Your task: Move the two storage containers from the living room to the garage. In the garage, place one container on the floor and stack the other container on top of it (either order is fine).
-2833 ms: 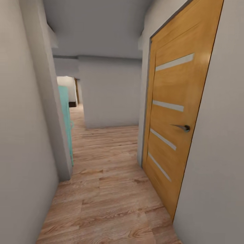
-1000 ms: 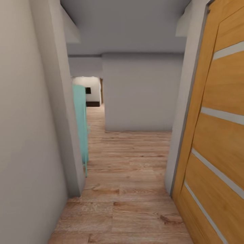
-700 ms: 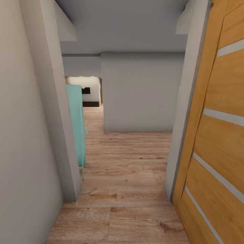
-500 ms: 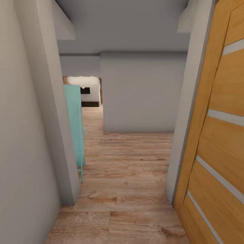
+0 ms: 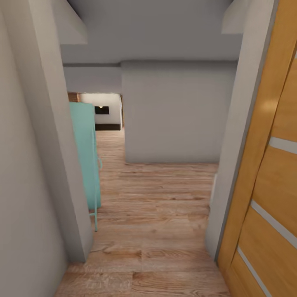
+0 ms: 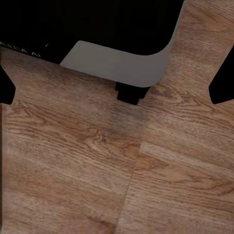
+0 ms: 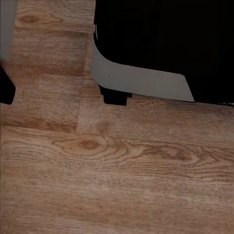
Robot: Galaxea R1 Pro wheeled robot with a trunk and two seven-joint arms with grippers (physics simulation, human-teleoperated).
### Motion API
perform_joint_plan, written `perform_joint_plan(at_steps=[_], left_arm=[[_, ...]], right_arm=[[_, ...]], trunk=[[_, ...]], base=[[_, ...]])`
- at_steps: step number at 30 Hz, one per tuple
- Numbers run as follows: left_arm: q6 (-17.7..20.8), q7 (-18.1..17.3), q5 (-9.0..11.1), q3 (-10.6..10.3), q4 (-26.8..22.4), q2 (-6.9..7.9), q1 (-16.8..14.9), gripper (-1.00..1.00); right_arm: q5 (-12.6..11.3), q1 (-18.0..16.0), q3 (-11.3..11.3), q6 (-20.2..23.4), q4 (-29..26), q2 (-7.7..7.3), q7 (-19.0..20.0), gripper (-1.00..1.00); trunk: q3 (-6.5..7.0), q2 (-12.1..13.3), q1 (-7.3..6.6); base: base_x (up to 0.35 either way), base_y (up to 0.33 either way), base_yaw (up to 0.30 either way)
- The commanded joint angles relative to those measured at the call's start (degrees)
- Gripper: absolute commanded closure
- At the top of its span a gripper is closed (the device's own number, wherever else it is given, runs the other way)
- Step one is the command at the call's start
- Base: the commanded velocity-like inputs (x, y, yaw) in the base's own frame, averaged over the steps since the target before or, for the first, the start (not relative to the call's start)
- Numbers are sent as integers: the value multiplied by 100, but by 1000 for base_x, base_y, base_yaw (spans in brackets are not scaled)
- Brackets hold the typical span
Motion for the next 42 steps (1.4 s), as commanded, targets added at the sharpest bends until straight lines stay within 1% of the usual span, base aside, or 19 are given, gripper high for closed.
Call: perform_joint_plan(at_steps=[1,22,33,42], left_arm=[[1,17,21,6,-3,-2,-3,-100],[-28,17,18,1,-3,-8,-3,-100],[-14,17,13,-1,-3,-3,-3,-100],[-23,17,7,3,-3,-2,-3,-100]], right_arm=[[-43,-8,46,-33,17,2,2,-100],[-43,-8,42,-25,16,-12,4,-100],[-38,-8,44,-37,17,26,5,-100],[-43,-8,43,-28,16,1,11,-100]], trunk=[[-7,-3,3],[-7,-3,3],[-7,-3,3],[-7,-3,3]], base=[[323,0,0],[324,0,0],[324,0,1],[324,0,137]])
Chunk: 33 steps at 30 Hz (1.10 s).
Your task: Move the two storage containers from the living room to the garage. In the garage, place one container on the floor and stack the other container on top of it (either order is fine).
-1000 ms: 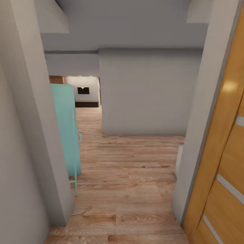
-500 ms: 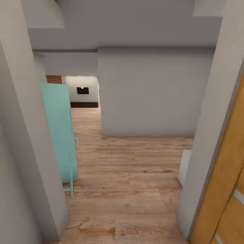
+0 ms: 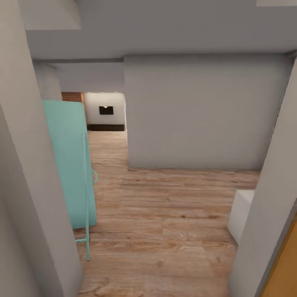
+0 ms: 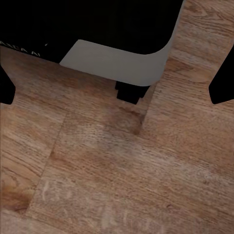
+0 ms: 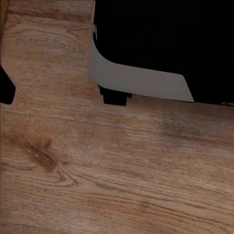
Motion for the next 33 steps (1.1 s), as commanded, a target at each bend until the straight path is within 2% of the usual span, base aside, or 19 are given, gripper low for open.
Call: perform_joint_plan(at_steps=[1,33], left_arm=[[-8,17,21,4,-2,-2,-3,-100],[-27,17,35,9,-2,1,-3,-100]], right_arm=[[-43,-7,46,-33,18,-1,2,-100],[-44,-7,46,-48,20,-14,-7,-100]], trunk=[[-7,-3,3],[-7,-3,3]], base=[[324,0,39],[324,0,2]])
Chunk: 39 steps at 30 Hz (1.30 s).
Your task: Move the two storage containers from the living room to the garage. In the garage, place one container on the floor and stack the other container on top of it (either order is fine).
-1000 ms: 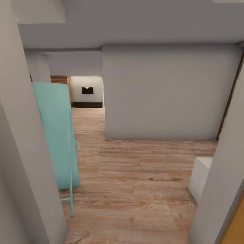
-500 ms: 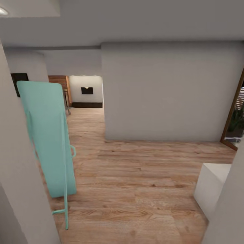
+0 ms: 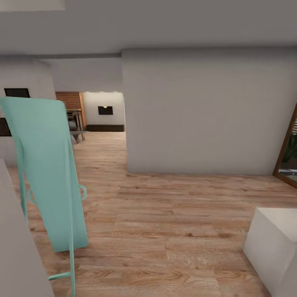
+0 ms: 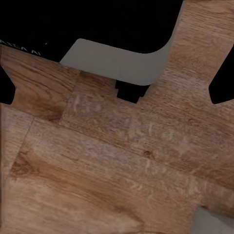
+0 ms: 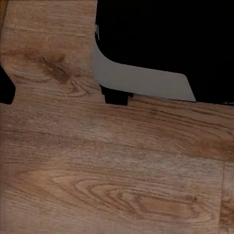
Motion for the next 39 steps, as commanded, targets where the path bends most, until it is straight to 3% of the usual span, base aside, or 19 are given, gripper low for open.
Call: perform_joint_plan(at_steps=[1,39], left_arm=[[-5,17,21,6,-2,-4,-3,-100],[-5,17,18,6,-2,-5,-3,-100]], right_arm=[[-43,-8,47,-34,15,1,2,-100],[-43,-8,47,-25,15,-8,2,-100]], trunk=[[-7,-3,3],[-7,-3,3]], base=[[324,0,0],[324,0,0]])
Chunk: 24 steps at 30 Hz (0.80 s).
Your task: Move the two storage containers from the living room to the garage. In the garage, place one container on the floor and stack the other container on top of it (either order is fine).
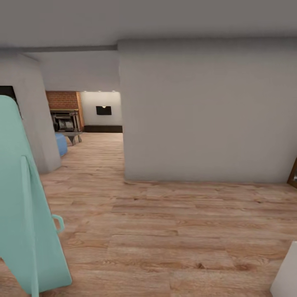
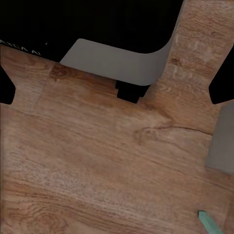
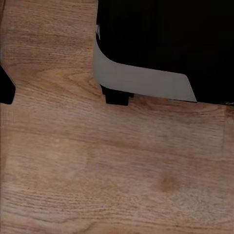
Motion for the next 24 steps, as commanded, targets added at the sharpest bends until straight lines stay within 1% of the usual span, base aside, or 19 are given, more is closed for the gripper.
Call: perform_joint_plan(at_steps=[1,24], left_arm=[[-5,17,21,6,-2,-2,-3,-100],[-12,20,33,6,-2,-2,-3,-100]], right_arm=[[-43,-8,47,-33,17,1,2,-100],[-43,-8,47,-38,17,1,2,-100]], trunk=[[-7,-3,3],[-7,-3,3]], base=[[324,0,0],[324,0,0]])
